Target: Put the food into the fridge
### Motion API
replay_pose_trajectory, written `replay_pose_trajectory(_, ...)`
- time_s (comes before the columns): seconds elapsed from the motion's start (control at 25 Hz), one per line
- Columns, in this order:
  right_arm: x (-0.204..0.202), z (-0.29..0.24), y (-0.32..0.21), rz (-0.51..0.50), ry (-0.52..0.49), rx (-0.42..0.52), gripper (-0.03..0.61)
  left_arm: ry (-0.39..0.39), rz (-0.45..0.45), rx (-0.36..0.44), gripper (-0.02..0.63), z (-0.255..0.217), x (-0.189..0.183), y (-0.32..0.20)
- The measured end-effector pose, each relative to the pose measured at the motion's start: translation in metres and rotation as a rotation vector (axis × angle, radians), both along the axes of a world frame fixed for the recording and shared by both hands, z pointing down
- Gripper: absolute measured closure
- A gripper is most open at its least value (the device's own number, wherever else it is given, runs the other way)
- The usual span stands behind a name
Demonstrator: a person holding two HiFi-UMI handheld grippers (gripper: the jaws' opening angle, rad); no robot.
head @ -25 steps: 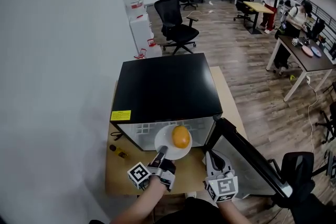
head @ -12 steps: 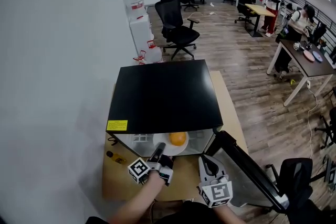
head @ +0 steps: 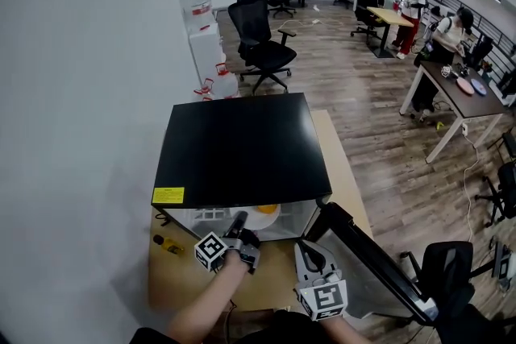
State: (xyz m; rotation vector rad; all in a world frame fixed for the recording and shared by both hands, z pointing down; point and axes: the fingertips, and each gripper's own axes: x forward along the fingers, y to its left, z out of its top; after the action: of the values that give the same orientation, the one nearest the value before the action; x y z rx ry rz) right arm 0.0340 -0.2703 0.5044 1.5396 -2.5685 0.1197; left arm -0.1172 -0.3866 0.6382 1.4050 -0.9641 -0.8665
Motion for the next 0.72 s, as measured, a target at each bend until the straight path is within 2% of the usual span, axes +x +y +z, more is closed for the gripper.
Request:
replay_pose_trajectory(0.48,-0.002,0.008,0.005,-0.013,0.001,-0.021,0.519,-0.013,-0.020,-0.001,0.584,-0.005,0.010,-0.021)
replay_pose_trajectory(0.72,-0.002,0.007,0.007,-0.011,-0.008,-0.029,0.520,-0.052,-0.029,-0.013,0.584,-0.008,0.009,-0.032)
